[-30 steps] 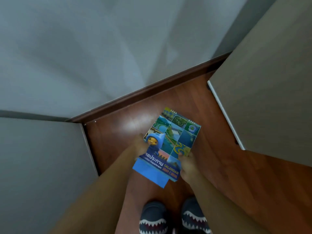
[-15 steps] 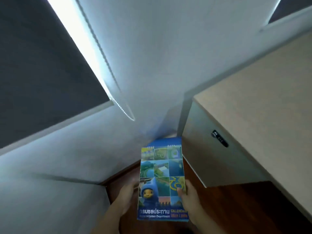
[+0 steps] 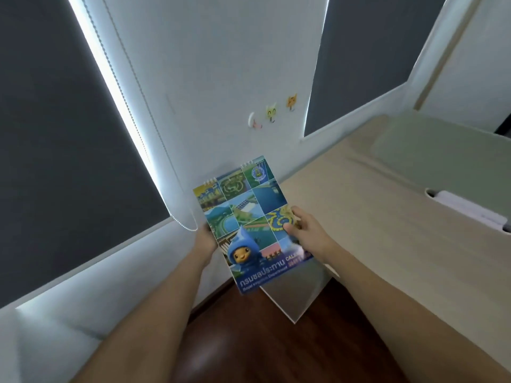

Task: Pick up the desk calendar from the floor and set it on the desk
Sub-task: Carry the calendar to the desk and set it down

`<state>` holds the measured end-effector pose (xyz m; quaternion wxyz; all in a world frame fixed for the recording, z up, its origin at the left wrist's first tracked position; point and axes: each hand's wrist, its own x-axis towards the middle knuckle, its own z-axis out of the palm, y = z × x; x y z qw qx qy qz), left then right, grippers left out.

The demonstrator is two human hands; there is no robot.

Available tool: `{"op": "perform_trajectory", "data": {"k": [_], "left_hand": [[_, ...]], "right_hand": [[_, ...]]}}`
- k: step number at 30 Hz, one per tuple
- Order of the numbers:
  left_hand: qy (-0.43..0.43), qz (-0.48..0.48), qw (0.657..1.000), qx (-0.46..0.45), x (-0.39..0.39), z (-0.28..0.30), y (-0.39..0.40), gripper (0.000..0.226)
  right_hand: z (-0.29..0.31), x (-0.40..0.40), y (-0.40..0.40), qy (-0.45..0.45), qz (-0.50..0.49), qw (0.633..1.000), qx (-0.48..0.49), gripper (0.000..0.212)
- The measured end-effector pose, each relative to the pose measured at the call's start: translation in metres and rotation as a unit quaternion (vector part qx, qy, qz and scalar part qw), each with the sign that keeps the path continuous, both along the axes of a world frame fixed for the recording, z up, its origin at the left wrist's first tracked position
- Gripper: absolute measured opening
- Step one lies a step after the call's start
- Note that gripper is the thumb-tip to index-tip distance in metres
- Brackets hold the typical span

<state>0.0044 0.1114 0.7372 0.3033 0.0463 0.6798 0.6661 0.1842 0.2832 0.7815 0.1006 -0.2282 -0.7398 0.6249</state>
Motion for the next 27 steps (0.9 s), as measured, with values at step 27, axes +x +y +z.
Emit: {"op": "perform_trajectory", "data": {"k": [27], "left_hand": [[-0.113,-0.341,0.929,0.093,0.320,0.066,0.376,0.063]], "right_hand": [[0.037,0.336,0.287,0.078,-0.365,0.928,-0.006,0.017]]}}
